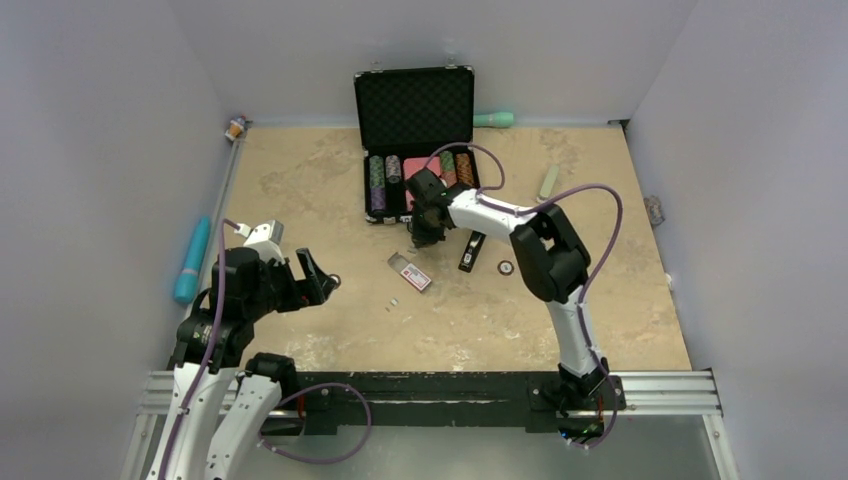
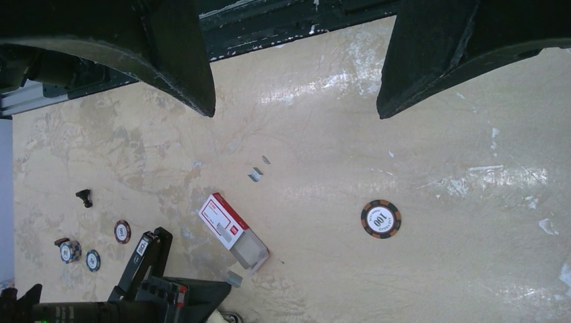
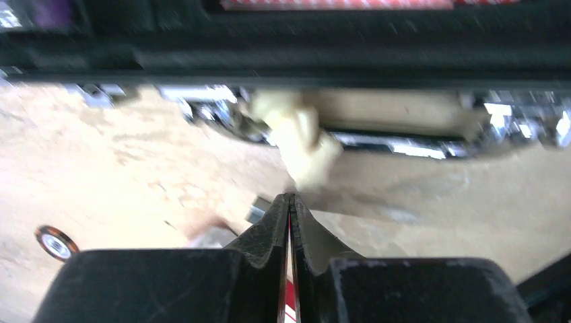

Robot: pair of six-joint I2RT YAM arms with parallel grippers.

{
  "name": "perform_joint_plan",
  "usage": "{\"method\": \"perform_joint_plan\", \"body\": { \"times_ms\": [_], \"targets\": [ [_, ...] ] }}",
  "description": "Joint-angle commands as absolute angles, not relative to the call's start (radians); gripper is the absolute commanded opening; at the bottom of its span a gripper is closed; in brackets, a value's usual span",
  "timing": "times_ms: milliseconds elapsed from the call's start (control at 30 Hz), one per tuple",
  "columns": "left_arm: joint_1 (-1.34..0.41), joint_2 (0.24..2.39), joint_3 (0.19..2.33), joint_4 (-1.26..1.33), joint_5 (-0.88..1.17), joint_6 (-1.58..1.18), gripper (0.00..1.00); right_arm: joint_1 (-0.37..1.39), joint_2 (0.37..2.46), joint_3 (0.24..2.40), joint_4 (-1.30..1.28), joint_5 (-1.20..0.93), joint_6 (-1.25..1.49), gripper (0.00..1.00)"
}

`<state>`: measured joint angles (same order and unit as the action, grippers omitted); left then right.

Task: Unload the staples from the stapler

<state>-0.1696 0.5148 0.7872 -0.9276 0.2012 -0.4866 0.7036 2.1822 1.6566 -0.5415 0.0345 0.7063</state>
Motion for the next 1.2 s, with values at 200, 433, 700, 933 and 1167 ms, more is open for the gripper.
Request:
{"method": "perform_joint_plan", "body": {
  "times_ms": [200, 433, 700, 933, 1167],
  "targets": [
    [-0.163, 0.511, 0.779, -0.882, 0.201, -0.478, 0.92, 0.701, 1.929, 1.309, -0.543, -0.095, 0.604, 0.08],
    [-0.163, 0.511, 0.777, -0.878, 0.210, -0.477, 0.92, 0.702, 1.763, 1.291, -0.542, -0.091, 0.431, 0.45],
    [-0.164, 0.507, 0.793, -0.901, 0.201, -0.471, 0.95, 0.706, 1.919, 1.526, -0.682, -0.089, 0.199, 0.56],
    [-0.165, 0.475, 0.803, -0.919, 0.138, -0.482, 1.00, 0.770, 1.885, 1.525, -0.583, 0.063, 0.143, 0.61],
    [-0.165, 0.439, 0.793, -0.918, 0.112, -0.490, 1.00, 0.778, 1.932, 1.511, -0.543, 0.147, 0.095, 0.69]
  ]
}}
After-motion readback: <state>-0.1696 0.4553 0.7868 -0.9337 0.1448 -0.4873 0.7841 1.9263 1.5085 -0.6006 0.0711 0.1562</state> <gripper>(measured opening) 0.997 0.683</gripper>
